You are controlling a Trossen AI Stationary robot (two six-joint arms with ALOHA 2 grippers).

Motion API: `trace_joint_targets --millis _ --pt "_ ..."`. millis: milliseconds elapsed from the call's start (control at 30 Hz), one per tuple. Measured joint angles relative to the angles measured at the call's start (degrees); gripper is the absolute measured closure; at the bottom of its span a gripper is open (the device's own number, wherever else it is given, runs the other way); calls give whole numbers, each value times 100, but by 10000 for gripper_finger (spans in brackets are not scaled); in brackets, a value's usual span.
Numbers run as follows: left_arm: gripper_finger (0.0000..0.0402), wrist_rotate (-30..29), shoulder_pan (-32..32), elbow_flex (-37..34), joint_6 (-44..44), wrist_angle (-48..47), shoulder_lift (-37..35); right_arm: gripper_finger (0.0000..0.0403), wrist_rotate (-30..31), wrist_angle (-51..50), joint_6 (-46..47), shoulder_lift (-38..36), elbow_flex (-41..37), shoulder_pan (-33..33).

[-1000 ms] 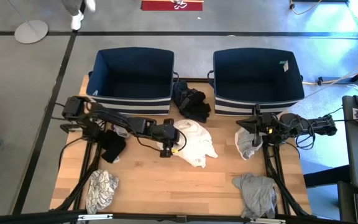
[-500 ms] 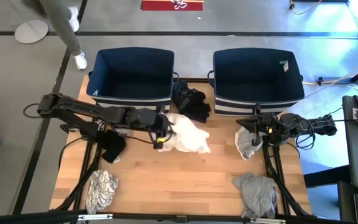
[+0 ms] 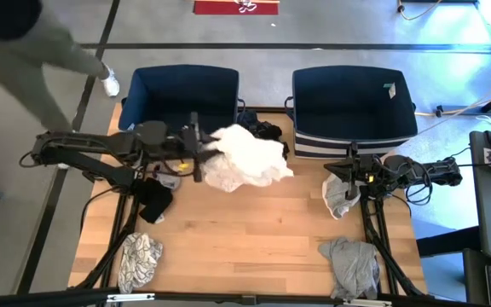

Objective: Sort clothes
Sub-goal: Put the white dress into the left blue bin

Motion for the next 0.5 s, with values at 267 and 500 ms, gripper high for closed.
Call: trace_joint_targets --millis 267,500 --pt "337 -78 307 2 659 929 -593 395 0 -4 0 1 1 0" --pt "337 -89 675 7 1160 1634 -929 395 0 -15 0 -1 1 2"
